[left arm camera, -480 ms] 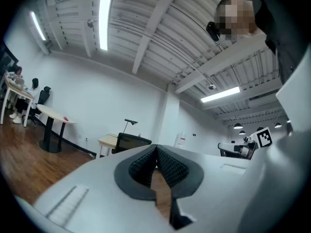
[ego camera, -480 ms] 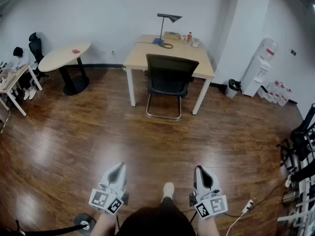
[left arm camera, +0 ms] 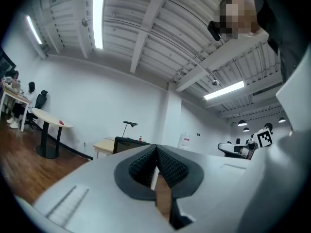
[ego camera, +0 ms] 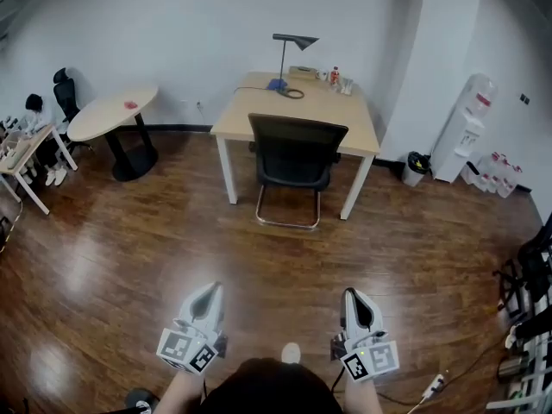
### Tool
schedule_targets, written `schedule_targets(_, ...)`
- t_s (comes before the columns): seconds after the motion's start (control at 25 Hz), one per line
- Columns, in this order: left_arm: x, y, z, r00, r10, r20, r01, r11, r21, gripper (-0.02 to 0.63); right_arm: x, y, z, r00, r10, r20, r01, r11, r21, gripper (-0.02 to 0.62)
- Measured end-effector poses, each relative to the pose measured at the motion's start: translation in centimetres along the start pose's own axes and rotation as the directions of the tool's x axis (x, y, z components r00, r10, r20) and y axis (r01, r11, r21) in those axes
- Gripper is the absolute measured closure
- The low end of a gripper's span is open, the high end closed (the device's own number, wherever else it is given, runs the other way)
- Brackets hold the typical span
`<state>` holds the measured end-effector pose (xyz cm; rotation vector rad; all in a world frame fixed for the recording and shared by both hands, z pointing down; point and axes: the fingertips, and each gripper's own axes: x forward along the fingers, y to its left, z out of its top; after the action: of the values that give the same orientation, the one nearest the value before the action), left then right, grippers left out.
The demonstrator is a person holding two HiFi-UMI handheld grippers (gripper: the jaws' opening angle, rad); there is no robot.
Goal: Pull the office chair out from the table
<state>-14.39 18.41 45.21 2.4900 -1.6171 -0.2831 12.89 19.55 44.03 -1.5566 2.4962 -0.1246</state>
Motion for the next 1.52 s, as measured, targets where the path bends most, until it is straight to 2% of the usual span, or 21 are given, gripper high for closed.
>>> schedule_targets(0.4, 8.7, -0.9, -1.4, 0.999, 0.041, -0.003, -0.041, 0.999, -0.017, 0.604, 4.4, -8.9, -1.1, 0.997, 0.025, -0.071, -0.023, 0.999, 0.033, 0.58)
schedule_targets(0.72, 12.2, -0.8, -3.9, 0.996, 0.044, -0.072, -0.047, 0.998, -0.031, 0.604, 7.3, -11.9, -3.3, 0.992, 0.032, -0.125, -0.023, 0.997, 0.071, 0.58)
schedule_targets(0.92, 15.0, 1.6, -4.0, 0.996, 0.04, -0.082, -0.042, 0.999, -0.023, 0.604, 10.7, -12.9, -4.1, 0.991, 0.021, -0.134, -0.011, 0.997, 0.076, 0.58)
schedule_targets(1.04, 17.3, 3.0, -3.7, 0.999, 0.012, -0.052, -0.014, 0.999, -0.045, 0.604, 12.9, -13.2, -4.0, 0.992, 0.034, -0.121, -0.023, 0.996, 0.084, 0.58)
schedule_targets(1.2, 21.4, 4.8, -2.9, 0.999, -0.037, -0.036, 0.036, 0.999, -0.023, 0.604, 16.4, -14.1, -4.0, 0.994, 0.016, -0.112, -0.007, 0.997, 0.077, 0.58)
schedule_targets(1.52, 29.4, 10.2, -1.6, 0.998, -0.062, 0.017, 0.063, 0.997, -0.044, 0.604, 24.1, -17.1, -4.1, 0.996, -0.03, -0.086, 0.036, 0.998, 0.061, 0.58)
